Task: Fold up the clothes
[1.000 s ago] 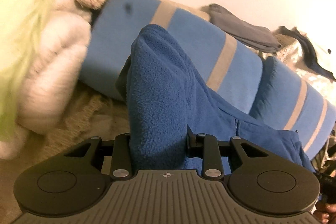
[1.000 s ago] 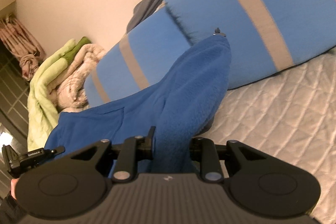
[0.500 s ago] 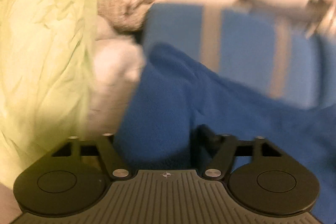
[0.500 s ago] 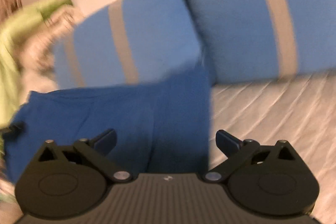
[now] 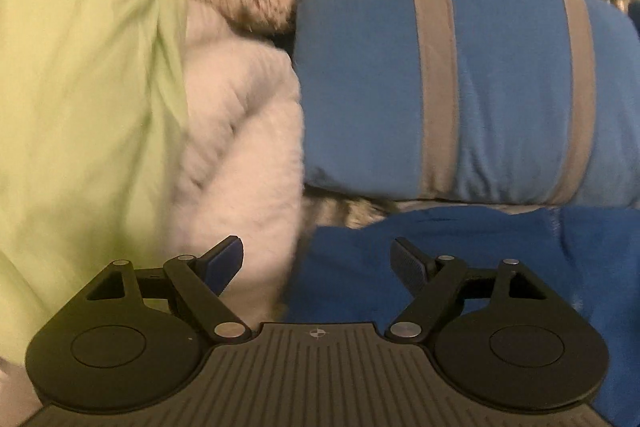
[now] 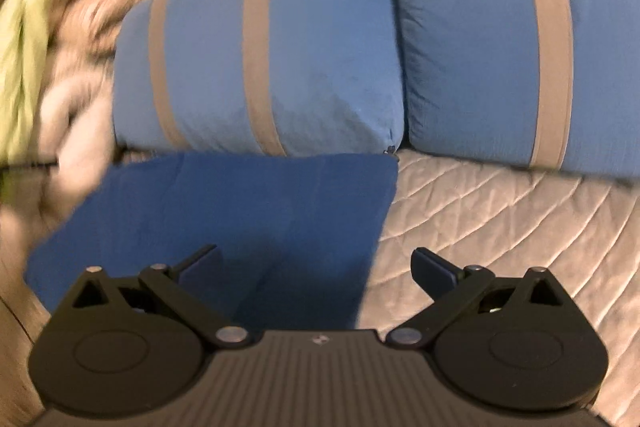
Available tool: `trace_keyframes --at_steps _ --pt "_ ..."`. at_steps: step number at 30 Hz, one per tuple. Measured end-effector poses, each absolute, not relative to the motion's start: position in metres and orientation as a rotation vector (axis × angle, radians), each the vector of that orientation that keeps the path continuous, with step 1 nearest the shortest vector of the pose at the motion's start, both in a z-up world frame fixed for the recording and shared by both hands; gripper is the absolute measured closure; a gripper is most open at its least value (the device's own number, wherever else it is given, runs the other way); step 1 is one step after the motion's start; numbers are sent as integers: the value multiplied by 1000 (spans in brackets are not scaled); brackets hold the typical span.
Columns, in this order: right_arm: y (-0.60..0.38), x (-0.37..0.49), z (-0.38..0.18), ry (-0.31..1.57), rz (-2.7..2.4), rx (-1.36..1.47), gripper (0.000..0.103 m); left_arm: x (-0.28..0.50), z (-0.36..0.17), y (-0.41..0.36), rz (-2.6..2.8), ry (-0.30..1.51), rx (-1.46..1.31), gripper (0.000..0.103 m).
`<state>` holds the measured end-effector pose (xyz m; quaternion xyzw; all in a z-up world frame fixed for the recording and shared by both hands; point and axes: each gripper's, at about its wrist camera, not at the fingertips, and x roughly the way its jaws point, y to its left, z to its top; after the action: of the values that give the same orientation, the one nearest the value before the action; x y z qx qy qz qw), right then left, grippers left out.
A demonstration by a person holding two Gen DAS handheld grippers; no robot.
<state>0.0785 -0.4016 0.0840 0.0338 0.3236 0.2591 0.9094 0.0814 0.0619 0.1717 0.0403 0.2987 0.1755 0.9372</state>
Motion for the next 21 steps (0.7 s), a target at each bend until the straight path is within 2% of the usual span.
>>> trace_keyframes --at_steps 6,21 --pt "-397 59 77 617 535 -140 0 90 152 71 290 638 -12 22" --pt "-429 55 63 626 469 -88 0 116 87 90 176 644 -39 22"
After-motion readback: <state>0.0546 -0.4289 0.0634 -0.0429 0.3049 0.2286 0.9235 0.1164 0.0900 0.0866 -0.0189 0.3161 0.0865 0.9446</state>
